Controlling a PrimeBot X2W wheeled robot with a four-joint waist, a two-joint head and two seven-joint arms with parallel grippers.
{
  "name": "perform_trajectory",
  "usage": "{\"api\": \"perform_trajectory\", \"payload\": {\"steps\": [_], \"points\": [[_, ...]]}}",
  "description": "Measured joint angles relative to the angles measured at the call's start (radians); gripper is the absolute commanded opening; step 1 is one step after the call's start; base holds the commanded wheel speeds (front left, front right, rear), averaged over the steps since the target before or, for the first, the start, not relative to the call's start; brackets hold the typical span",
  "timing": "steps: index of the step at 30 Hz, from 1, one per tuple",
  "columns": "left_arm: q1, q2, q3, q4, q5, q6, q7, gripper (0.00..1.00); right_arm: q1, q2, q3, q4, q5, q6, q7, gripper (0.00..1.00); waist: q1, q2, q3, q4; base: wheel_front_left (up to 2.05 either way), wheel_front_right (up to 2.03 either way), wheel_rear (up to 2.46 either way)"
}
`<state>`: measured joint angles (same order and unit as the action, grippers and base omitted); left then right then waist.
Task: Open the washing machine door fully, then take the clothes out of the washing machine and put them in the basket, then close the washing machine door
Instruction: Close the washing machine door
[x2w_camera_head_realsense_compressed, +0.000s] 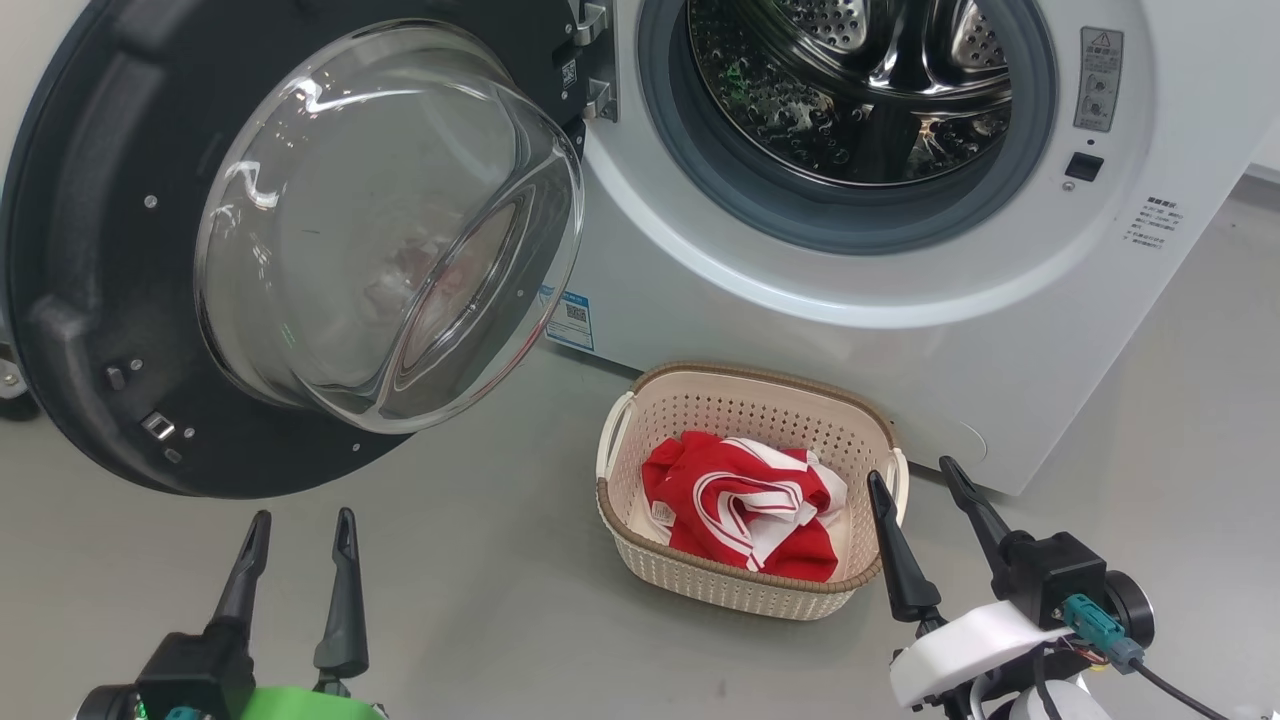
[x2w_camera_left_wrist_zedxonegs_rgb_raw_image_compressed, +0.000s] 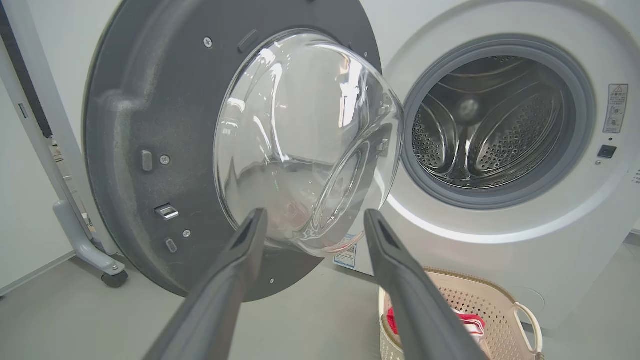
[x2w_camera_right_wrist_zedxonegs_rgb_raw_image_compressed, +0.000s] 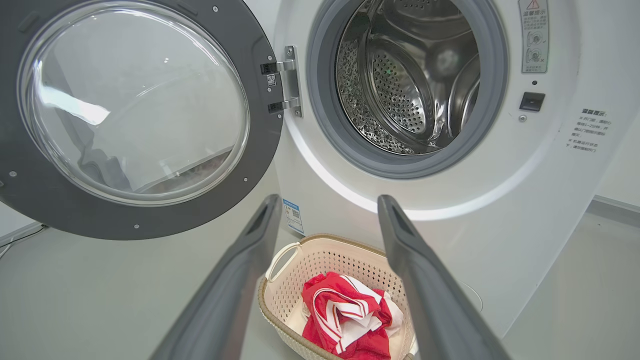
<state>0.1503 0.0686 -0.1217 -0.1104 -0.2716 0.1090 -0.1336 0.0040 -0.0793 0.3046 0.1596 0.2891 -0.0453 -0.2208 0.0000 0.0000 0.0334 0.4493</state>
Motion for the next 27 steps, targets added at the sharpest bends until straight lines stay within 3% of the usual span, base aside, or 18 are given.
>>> {"api": "perform_trajectory", "payload": {"steps": [1,2,3,8,13,20,24,27], "points": [[0.0,0.0,0.0,0.0,0.0,0.0,0.0,0.36,0.0,0.0,0.0,0.0,0.0,0.0,0.0,1.0,0.0,0.0,0.0,0.0,0.0,0.0,0.0],[0.0,0.0,-0.001,0.0,0.0,0.0,0.0,0.12,0.0,0.0,0.0,0.0,0.0,0.0,0.0,1.0,0.0,0.0,0.0,0.0,0.0,0.0,0.0],[0.0,0.0,-0.001,0.0,0.0,0.0,0.0,0.0,0.0,0.0,0.0,0.0,0.0,0.0,0.0,1.0,0.0,0.0,0.0,0.0,0.0,0.0,0.0],[0.0,-0.002,-0.005,-0.002,-0.03,-0.001,-0.006,0.0,0.0,0.0,0.001,0.0,0.0,0.0,0.0,1.0,0.0,0.0,-0.002,0.002,0.0,0.0,0.0],[0.0,-0.016,-0.004,-0.012,-0.159,-0.033,-0.012,0.0,0.0,0.001,0.002,0.001,0.0,0.0,0.0,1.0,0.0,0.0,-0.006,0.004,0.0,0.0,0.0],[-0.002,-0.021,0.039,-0.073,-0.529,-0.118,-0.04,0.0,0.0,0.002,0.002,0.001,0.0,-0.001,0.0,1.0,0.0,0.0,-0.007,0.007,0.0,0.0,0.0],[-0.002,-0.021,0.039,-0.12,-0.79,-0.146,-0.072,0.0,0.0,0.002,0.003,0.0,0.0,-0.001,0.002,1.0,0.0,0.0,-0.005,0.009,0.0,0.0,0.0],[-0.004,-0.022,0.03,-0.16,-0.933,-0.196,-0.08,0.0,0.0,0.001,0.001,-0.002,0.0,-0.001,0.004,1.0,0.0,0.0,-0.002,0.01,0.0,0.0,0.0]]}}
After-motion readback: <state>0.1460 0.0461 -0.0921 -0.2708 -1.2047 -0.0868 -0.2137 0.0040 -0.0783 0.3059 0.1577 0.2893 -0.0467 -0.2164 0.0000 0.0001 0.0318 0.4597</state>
